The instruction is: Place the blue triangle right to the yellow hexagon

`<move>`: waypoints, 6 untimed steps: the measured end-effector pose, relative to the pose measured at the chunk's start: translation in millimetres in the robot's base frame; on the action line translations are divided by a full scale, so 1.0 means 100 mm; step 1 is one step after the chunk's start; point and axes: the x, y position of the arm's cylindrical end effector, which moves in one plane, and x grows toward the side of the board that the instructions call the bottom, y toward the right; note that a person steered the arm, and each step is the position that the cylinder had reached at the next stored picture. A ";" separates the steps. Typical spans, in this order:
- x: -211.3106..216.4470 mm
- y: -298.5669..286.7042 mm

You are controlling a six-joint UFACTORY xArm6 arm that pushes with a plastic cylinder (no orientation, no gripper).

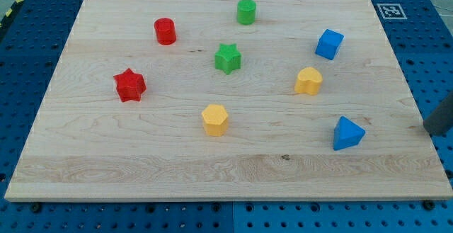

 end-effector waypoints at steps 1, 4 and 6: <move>0.00 -0.06; 0.40 -0.65; 0.34 -1.45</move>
